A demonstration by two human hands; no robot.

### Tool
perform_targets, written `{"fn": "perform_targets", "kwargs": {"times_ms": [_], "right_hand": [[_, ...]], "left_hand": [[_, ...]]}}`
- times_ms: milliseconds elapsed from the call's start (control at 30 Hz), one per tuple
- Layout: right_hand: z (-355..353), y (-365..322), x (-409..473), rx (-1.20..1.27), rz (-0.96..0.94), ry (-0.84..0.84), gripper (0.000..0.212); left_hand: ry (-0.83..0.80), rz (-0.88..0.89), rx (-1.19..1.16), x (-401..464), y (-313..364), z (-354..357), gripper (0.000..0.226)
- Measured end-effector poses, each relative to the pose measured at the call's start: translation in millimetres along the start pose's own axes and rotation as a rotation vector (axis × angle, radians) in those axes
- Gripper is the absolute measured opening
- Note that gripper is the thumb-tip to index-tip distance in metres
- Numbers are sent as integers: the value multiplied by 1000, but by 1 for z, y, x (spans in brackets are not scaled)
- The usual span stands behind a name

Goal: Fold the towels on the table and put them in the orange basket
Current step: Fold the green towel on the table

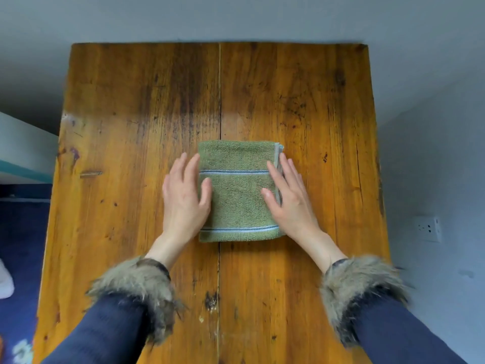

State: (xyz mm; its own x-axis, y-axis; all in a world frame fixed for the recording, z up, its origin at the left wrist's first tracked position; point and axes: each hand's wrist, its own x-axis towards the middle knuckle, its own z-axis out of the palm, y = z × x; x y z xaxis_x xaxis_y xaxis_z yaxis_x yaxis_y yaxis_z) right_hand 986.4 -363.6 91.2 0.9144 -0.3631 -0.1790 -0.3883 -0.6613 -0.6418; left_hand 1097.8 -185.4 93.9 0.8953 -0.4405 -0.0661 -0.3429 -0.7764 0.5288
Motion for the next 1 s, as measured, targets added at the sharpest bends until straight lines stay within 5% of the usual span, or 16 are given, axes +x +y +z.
{"fn": "perform_targets", "kwargs": {"times_ms": [167,333,633,833,1000], "right_hand": [[-18,-6,-6,176,361,155,41],[-24,-8,18,413,703,-8,48],[-38,-16,35,424,750,-219,45],[-41,-24,38,457,749,-216,38],[-45,-19,34,680,737,-214,12]], "left_hand": [[-32,-344,-298,10,-10,-17,31],[-207,-424,-509,24,-5,-24,28],[-589,-688,-812,32,-6,-34,31],[-714,-695,-879,37,-7,-42,29],[-743,-644,-885,31,-11,-40,38]]}}
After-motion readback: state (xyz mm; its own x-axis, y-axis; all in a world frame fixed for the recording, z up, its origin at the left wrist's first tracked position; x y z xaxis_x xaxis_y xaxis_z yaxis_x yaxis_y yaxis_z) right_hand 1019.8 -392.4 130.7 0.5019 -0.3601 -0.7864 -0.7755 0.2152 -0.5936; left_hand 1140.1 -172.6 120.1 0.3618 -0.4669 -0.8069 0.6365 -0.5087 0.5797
